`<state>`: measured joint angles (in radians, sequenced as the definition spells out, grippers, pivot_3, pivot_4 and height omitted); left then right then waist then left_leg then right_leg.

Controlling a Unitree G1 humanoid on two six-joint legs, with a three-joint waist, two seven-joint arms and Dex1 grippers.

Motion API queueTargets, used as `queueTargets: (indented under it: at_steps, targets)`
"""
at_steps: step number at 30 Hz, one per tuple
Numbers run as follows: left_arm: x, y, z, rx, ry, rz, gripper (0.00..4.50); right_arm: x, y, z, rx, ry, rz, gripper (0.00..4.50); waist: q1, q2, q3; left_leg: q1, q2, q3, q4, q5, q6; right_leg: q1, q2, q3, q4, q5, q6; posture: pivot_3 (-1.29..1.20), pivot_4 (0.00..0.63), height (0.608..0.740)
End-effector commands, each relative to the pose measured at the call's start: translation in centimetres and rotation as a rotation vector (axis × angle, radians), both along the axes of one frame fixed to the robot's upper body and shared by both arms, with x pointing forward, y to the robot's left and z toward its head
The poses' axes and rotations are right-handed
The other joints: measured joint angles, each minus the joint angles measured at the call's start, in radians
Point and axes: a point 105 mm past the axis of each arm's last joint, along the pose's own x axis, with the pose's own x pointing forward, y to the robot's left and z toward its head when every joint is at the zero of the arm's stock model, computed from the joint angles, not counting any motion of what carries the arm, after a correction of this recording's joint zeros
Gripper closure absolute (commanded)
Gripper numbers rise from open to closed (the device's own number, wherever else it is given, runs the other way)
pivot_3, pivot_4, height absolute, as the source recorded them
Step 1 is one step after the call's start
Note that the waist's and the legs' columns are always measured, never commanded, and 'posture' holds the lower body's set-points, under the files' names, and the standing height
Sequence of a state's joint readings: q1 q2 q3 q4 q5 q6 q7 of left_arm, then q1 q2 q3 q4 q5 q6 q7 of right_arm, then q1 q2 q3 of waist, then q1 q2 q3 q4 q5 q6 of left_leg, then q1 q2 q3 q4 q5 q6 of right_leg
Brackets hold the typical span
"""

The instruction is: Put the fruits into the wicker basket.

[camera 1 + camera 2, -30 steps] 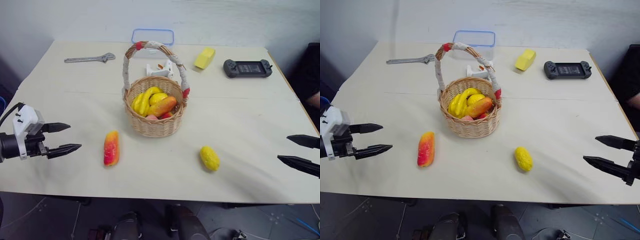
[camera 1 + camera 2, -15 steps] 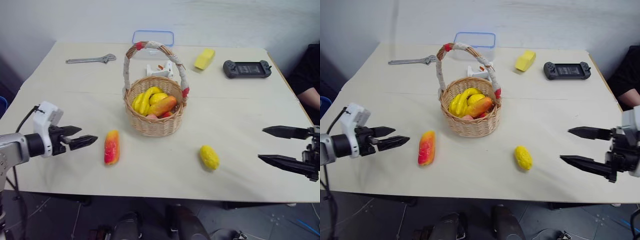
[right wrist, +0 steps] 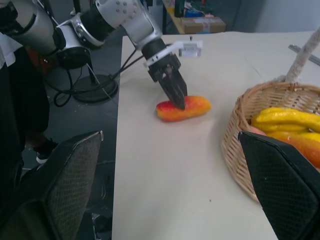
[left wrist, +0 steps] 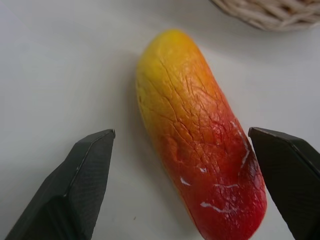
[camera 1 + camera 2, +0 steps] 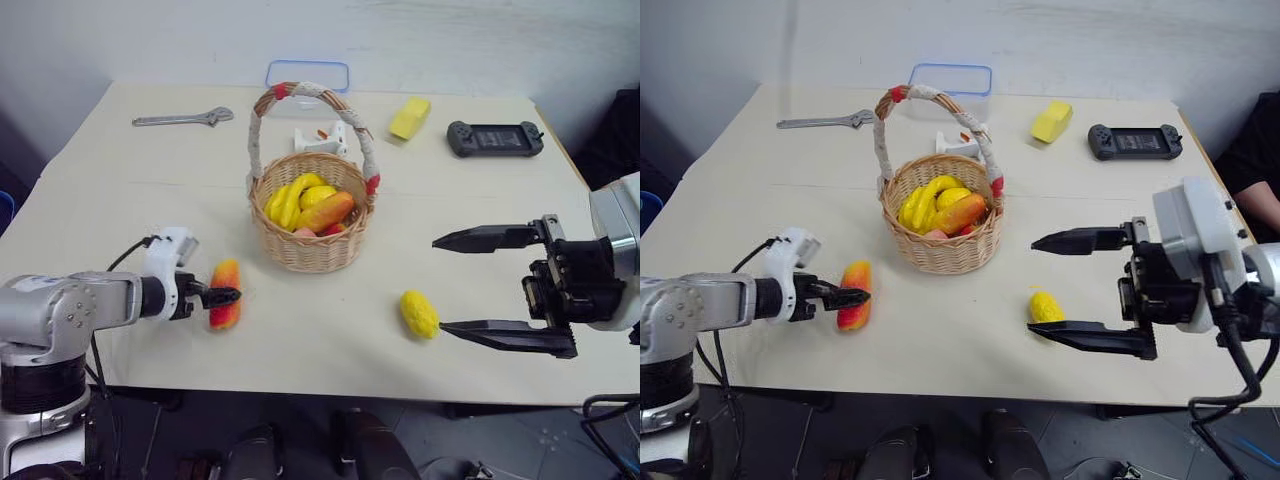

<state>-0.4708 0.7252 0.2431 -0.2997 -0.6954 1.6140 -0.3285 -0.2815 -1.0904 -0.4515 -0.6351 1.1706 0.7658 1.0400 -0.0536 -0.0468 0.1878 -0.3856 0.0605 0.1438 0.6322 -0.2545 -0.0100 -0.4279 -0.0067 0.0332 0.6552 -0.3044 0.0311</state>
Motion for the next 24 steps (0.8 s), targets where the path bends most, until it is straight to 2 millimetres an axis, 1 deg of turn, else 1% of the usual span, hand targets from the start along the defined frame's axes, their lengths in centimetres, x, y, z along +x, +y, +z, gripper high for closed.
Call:
queueTargets:
  at_steps: [1, 4, 8, 10, 11, 13, 15, 17, 18, 19, 21, 23, 24]
  targets:
    - [0.6, -0.1, 0.0, 0.036, 0.002, 0.006, 0.00, -0.2, 0.3, 0.3, 0.003, -0.028, 0.010, 0.02, 0.001, 0.000, 0.000, 0.000, 0.000, 0.000, 0.000, 0.000, 0.000, 0.000, 0.000, 0.000, 0.000, 0.000, 0.000, 0.00, 0.150, 0.740]
    - [1.0, 0.0, -0.5, 0.057, 0.012, 0.022, 0.57, -0.2, 0.3, 0.2, 0.011, -0.028, 0.004, 0.00, -0.001, 0.000, 0.000, 0.000, 0.000, 0.000, 0.000, 0.000, 0.000, 0.000, 0.000, 0.000, 0.000, 0.000, 0.000, 0.00, 0.150, 0.740]
    - [1.2, 0.1, -0.5, 0.051, 0.014, 0.029, 1.77, -0.2, 0.2, 0.1, 0.010, -0.031, -0.007, 0.00, -0.002, 0.000, 0.000, 0.000, 0.000, 0.000, 0.000, 0.000, 0.001, 0.000, 0.000, 0.000, 0.000, 0.000, 0.000, 0.00, 0.150, 0.740]
    - [1.1, 0.6, -0.3, 0.065, 0.015, 0.029, 2.36, 0.0, 0.0, 0.1, 0.014, -0.037, -0.021, 0.00, -0.002, 0.000, 0.000, 0.000, 0.000, 0.000, 0.000, 0.000, 0.001, 0.000, 0.000, 0.000, 0.001, 0.000, 0.000, 0.00, 0.150, 0.740]
    - [1.0, 0.8, -0.2, 0.071, 0.015, 0.025, 2.36, 0.1, -0.1, 0.1, 0.016, -0.039, -0.027, 0.00, -0.002, 0.000, 0.000, 0.000, 0.000, 0.000, 0.000, 0.000, 0.001, 0.000, 0.000, 0.000, 0.000, 0.000, 0.000, 0.00, 0.150, 0.740]
    - [0.4, 0.9, 1.4, 0.042, -0.026, -0.041, 2.36, 0.4, -0.3, 0.2, 0.023, -0.044, -0.050, 0.00, -0.005, 0.000, 0.000, 0.000, 0.000, 0.000, 0.000, 0.000, 0.000, 0.000, 0.000, 0.000, 0.001, 0.000, 0.000, 0.00, 0.150, 0.740]
    - [-0.2, 0.5, 2.9, 0.008, -0.061, -0.125, 2.36, 0.6, -0.5, 0.2, 0.026, -0.049, -0.061, 0.00, -0.003, 0.000, 0.000, 0.000, 0.001, 0.000, -0.001, 0.000, 0.000, -0.001, 0.000, 0.000, 0.000, 0.000, -0.001, 0.00, 0.150, 0.740]
    - [-1.1, -0.8, 5.8, -0.045, -0.122, -0.272, 2.36, 0.9, -0.5, 0.4, 0.037, -0.059, -0.073, 0.00, -0.001, 0.000, 0.000, 0.000, 0.000, 0.000, -0.001, 0.000, 0.000, -0.001, 0.000, -0.001, 0.000, -0.001, -0.002, 0.00, 0.150, 0.740]
    - [-1.2, -1.3, 7.2, -0.059, -0.160, -0.329, 2.36, 1.1, -0.6, 0.5, 0.042, -0.065, -0.081, 0.00, 0.001, -0.001, 0.000, 0.000, 0.000, 0.000, -0.001, 0.000, 0.000, -0.001, -0.001, -0.001, 0.000, -0.001, -0.002, 0.00, 0.150, 0.740]
    - [-1.1, -1.7, 8.5, -0.070, -0.200, -0.367, 2.36, 1.3, -0.6, 0.5, 0.046, -0.068, -0.086, 0.00, 0.004, -0.001, 0.001, -0.001, 0.000, 0.000, 0.000, 0.000, 0.000, -0.001, -0.001, -0.001, -0.001, -0.001, -0.002, 0.00, 0.150, 0.740]
    - [-0.1, -2.6, 10.9, -0.097, -0.286, -0.406, 2.36, 1.5, -0.6, 0.6, 0.049, -0.074, -0.094, 0.00, 0.014, -0.001, 0.001, -0.002, 0.000, 0.000, 0.000, -0.001, 0.001, -0.001, -0.001, -0.002, -0.002, -0.001, -0.003, 0.00, 0.150, 0.740]
    - [1.3, -4.3, 13.3, -0.169, -0.358, -0.424, 2.36, 1.7, -0.7, 0.6, 0.051, -0.079, -0.099, 0.00, 0.022, -0.001, 0.000, -0.001, -0.001, 0.000, 0.000, -0.001, 0.003, 0.000, -0.002, -0.001, -0.003, -0.001, -0.002, 0.00, 0.150, 0.740]
    - [2.1, -5.2, 14.2, -0.190, -0.391, -0.432, 2.36, 1.8, -0.6, 0.6, 0.052, -0.081, -0.101, 0.00, 0.028, -0.001, 0.000, -0.001, -0.002, 0.000, 0.000, -0.001, 0.004, 0.000, -0.003, -0.001, -0.002, -0.001, -0.002, 0.00, 0.150, 0.740]
